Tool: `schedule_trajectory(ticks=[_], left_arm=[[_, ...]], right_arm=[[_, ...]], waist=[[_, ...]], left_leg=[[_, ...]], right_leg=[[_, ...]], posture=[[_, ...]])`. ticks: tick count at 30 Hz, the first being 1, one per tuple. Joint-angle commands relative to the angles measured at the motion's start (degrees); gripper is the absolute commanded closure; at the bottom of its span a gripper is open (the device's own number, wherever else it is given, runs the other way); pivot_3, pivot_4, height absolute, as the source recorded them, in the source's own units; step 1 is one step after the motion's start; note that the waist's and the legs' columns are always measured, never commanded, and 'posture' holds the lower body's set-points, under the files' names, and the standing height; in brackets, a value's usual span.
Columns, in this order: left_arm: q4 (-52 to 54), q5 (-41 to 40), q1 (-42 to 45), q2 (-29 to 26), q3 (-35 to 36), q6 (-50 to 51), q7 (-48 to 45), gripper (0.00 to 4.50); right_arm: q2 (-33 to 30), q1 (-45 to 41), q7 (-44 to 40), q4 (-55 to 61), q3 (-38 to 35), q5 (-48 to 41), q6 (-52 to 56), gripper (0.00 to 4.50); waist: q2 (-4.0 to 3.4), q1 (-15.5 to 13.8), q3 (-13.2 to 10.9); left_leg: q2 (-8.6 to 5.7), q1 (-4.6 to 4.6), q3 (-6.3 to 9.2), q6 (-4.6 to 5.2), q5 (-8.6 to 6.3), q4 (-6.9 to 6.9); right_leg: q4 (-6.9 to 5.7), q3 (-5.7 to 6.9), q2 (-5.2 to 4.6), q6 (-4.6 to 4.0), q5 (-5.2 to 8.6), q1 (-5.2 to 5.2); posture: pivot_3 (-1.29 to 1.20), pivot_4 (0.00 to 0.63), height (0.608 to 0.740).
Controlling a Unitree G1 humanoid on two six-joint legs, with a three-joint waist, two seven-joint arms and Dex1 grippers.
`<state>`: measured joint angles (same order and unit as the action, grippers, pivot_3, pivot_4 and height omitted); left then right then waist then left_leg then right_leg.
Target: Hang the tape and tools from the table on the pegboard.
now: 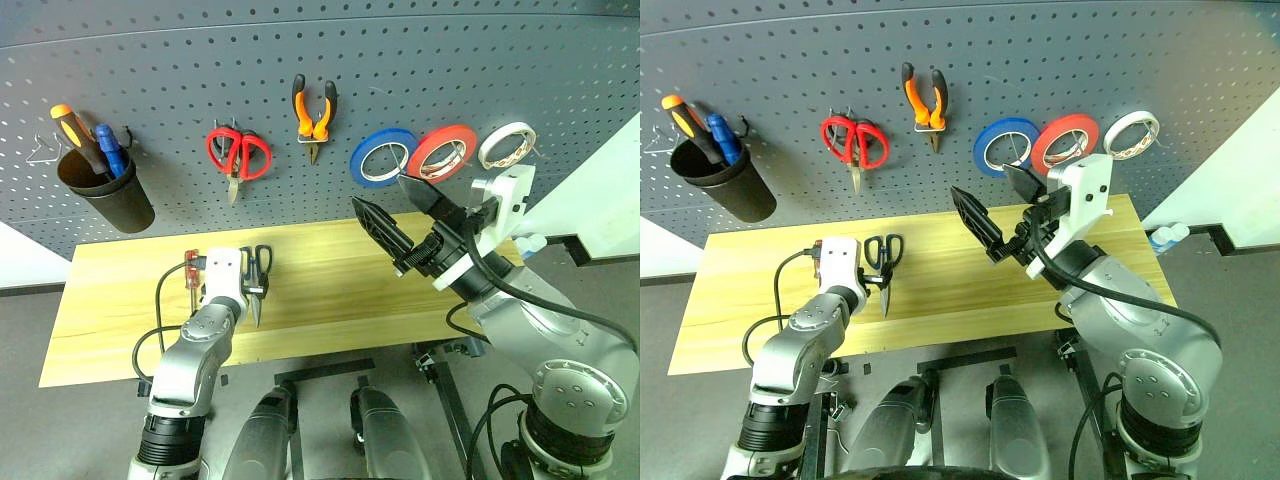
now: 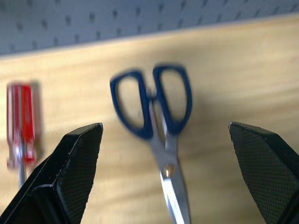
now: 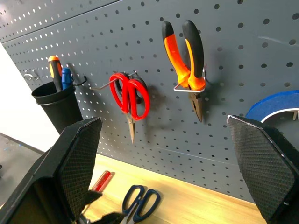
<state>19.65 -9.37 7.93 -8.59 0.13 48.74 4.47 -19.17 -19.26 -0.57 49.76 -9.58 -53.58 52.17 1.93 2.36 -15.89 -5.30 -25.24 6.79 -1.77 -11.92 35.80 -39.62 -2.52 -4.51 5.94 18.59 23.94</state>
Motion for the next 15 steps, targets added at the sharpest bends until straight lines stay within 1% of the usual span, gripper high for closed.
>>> schedule_trajectory(ticks=[1,5,12,15], left_arm=[[3.9,0.8,-0.1,1.9,1.4,3.6,2.2,0.00],[1.9,1.3,1.3,3.5,3.2,4.6,3.4,0.00],[-4.3,1.6,4.7,6.2,4.8,3.0,4.0,0.00],[-7.4,1.4,6.1,8.2,6.2,3.6,4.9,0.00]], right_arm=[[-0.9,0.3,0.4,0.9,0.3,0.2,-1.8,0.03],[-1.0,0.4,0.7,0.6,0.9,0.5,-2.3,0.03],[-1.7,-0.1,2.0,1.4,0.6,-1.5,-2.6,0.03],[-2.4,-0.5,3.0,1.8,0.2,-2.8,-2.5,0.03]], waist=[[0.00,-0.2,0.0],[0.00,-0.2,0.0],[0.04,-0.4,0.3],[0.04,-0.3,0.3]], left_leg=[[0.00,0.00,0.01,0.01,-0.01,0.09],[0.00,0.01,0.01,0.07,-0.01,0.32],[0.00,0.02,0.00,0.14,0.05,0.41],[0.00,0.02,0.00,0.14,0.05,0.40]], right_leg=[[-0.03,0.00,0.00,0.01,0.00,-0.04],[-0.06,0.01,0.03,0.09,-0.12,-0.15],[-0.04,0.01,0.04,0.14,-0.26,-0.22],[-0.03,0.01,0.04,0.14,-0.26,-0.22]], posture=[[0.00,0.224,0.740],[0.00,0.221,0.740],[-0.03,0.220,0.740],[-0.04,0.221,0.740]])
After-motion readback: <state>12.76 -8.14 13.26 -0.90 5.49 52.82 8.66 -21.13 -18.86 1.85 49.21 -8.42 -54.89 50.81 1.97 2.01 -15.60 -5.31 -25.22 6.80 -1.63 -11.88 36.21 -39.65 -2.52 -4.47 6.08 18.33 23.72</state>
